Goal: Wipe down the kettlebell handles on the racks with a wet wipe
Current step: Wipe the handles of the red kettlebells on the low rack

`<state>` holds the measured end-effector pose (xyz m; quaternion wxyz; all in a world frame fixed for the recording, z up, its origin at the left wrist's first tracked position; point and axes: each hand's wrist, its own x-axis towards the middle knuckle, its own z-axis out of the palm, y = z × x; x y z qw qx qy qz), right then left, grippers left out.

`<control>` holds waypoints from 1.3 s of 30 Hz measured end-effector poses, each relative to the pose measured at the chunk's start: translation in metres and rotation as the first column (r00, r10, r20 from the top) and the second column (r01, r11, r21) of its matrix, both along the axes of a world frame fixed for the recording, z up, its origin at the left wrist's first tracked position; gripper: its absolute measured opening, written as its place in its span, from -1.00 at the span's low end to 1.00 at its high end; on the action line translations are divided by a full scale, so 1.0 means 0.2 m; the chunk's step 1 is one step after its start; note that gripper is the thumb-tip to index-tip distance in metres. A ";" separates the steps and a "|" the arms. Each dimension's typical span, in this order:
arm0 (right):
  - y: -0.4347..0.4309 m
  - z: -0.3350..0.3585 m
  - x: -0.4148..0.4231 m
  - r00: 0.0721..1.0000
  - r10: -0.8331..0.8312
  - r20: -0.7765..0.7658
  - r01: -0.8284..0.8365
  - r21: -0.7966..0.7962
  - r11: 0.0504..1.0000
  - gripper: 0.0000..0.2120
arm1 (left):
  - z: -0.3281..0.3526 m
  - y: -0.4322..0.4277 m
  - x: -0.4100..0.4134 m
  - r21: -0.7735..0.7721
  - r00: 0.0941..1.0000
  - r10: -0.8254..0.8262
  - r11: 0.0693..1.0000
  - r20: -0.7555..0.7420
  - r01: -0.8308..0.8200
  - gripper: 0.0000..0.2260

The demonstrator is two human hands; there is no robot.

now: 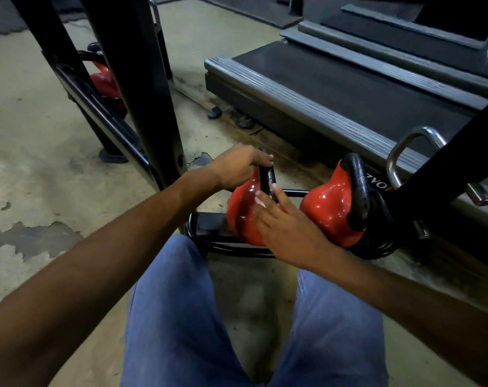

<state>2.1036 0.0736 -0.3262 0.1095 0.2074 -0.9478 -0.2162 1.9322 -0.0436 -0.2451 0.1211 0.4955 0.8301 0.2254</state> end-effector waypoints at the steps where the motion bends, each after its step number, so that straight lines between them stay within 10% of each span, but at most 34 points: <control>1: 0.00 0.03 0.00 0.999 0.001 0.049 -0.008 0.148 0.989 -0.58 | 0.00 0.01 0.00 -0.011 1.000 0.004 1.000 -0.016 -0.004 -0.51; 4: -0.08 0.09 -0.12 0.992 -0.083 0.100 0.040 0.375 0.926 -0.59 | 0.00 0.02 0.00 -0.038 1.000 0.008 0.999 -0.027 -0.009 -0.50; 11: -0.05 0.06 0.01 0.991 0.040 0.127 -0.085 0.368 0.926 -0.60 | -0.02 0.01 0.01 -0.023 0.999 0.011 1.000 -0.048 -0.012 -0.50; 21: -0.04 -0.06 0.00 0.969 -0.167 -0.181 0.101 -0.326 0.940 -0.60 | -0.05 -0.01 -0.01 0.029 1.000 0.001 1.000 0.026 -0.002 -0.51; 25: -0.22 -0.16 0.04 0.852 -0.478 -0.214 0.121 -0.808 0.577 -0.60 | -0.06 -0.02 -0.02 0.044 1.000 -0.025 0.999 0.016 0.024 -0.49; 27: -0.33 -0.14 0.01 0.744 -0.664 -0.070 0.120 -0.965 0.235 -0.65 | -0.08 -0.02 -0.02 0.047 0.999 -0.044 0.998 -0.007 0.044 -0.46; 33: -0.14 0.06 -0.24 0.658 -0.479 0.581 0.254 -0.771 -0.584 -0.72 | -0.12 -0.01 -0.07 0.079 0.993 -0.101 0.991 -0.065 0.106 -0.49; 39: -0.14 0.03 -0.10 0.694 -0.266 0.669 0.352 -0.637 -0.686 -0.74 | -0.16 0.00 -0.10 0.066 0.989 -0.103 0.992 -0.106 0.111 -0.45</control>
